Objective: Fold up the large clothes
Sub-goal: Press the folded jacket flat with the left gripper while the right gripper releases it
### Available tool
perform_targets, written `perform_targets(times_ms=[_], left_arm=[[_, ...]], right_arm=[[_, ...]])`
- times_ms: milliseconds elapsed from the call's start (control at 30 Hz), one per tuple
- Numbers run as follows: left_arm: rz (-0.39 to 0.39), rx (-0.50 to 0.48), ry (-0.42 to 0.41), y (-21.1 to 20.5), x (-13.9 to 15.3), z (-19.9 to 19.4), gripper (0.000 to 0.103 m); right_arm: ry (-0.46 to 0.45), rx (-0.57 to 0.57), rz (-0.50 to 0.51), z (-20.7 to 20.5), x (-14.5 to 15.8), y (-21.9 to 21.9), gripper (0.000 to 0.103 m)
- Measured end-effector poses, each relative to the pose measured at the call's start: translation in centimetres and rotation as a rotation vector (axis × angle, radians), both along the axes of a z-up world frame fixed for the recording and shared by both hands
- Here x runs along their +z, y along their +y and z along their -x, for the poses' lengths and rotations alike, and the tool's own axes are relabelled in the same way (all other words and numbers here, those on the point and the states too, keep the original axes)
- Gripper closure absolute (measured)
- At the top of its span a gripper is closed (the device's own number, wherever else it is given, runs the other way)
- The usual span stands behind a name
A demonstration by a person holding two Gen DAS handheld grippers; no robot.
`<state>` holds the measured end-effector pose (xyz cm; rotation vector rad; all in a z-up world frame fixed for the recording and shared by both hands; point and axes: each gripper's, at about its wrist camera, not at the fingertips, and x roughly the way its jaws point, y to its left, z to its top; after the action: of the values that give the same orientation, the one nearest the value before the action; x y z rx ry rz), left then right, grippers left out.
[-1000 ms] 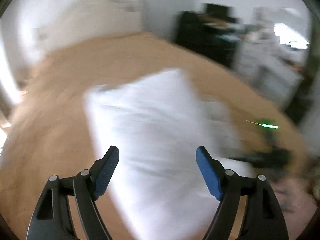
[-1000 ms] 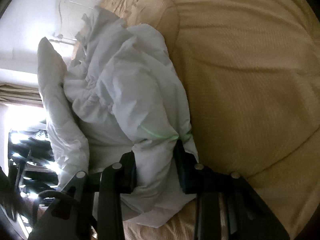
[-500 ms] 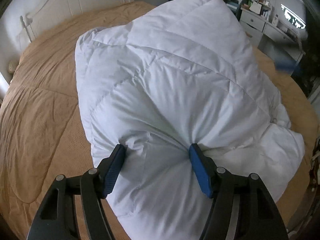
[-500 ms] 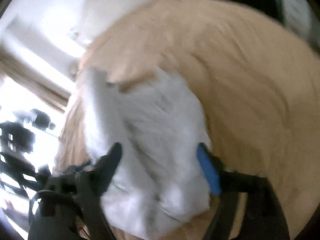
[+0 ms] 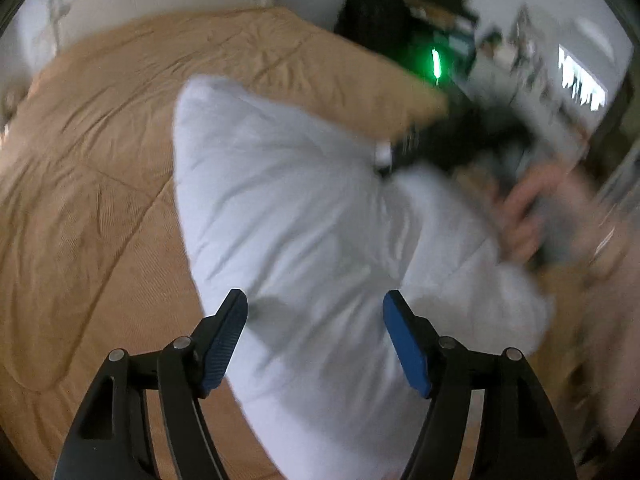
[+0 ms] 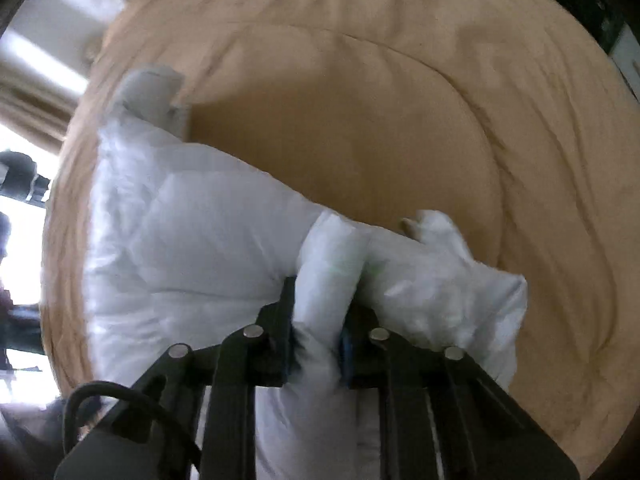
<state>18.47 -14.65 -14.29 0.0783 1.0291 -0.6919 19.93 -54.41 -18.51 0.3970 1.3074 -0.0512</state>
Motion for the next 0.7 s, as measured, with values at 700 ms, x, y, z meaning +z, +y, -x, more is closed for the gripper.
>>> perform_targets(times_ms=[700], left_arm=[[-0.182,-0.066,-0.036,-5.5,-3.6,3.4,0.014]], right_arm=[[-0.255,0.083,-0.060,7.0,7.6,4.6,0.067]])
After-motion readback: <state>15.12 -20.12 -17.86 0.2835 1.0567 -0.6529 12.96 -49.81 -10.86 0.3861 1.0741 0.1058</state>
